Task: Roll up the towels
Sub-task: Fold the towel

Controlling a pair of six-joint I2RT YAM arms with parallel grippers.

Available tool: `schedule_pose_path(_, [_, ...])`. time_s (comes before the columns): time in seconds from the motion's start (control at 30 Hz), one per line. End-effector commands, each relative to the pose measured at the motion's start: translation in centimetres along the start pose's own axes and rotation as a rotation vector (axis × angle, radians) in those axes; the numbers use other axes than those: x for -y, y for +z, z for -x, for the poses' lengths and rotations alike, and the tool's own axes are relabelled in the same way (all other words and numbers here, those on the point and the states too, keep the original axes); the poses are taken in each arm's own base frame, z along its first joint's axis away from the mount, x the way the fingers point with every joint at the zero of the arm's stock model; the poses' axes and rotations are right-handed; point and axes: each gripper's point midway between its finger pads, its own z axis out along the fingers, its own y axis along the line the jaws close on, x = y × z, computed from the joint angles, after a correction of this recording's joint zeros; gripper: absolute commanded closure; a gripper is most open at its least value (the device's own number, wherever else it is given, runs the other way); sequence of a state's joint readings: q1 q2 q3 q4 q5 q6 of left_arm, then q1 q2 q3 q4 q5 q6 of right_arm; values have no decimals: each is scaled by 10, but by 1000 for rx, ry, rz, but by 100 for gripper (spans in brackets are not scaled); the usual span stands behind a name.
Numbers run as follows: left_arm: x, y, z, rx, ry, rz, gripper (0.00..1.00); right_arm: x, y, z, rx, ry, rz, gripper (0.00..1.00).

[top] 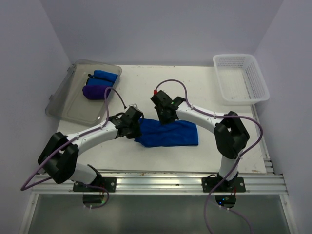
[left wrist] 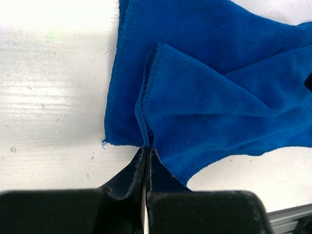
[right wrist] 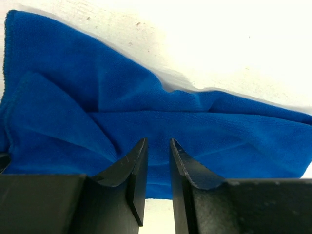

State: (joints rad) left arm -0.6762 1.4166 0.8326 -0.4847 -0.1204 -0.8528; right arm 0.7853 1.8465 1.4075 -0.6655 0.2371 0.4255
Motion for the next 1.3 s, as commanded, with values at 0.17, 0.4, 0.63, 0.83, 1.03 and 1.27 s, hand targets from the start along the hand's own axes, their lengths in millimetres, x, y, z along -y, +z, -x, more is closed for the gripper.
schedule_pose_path(0.17, [13, 0, 29, 72, 15, -32, 100, -34, 0, 3, -18, -55, 157, 62])
schedule_pose_path(0.4, [11, 2, 29, 67, 5, -30, 100, -47, 5, -6, -49, -84, 198, 63])
schedule_pose_path(0.63, [10, 3, 26, 59, 0, -35, 100, -49, 14, -7, -54, -90, 181, 78])
schedule_pose_path(0.83, [6, 2, 26, 60, -4, -32, 100, -48, 10, 1, -34, -85, 173, 100])
schedule_pose_path(1.03, [6, -2, 28, 72, -11, -40, 100, -42, -2, 14, 38, -50, 152, 100])
schedule_pose_path(1.27, [8, -5, 32, 84, -12, -48, 100, -38, -16, 31, 109, -14, 132, 100])
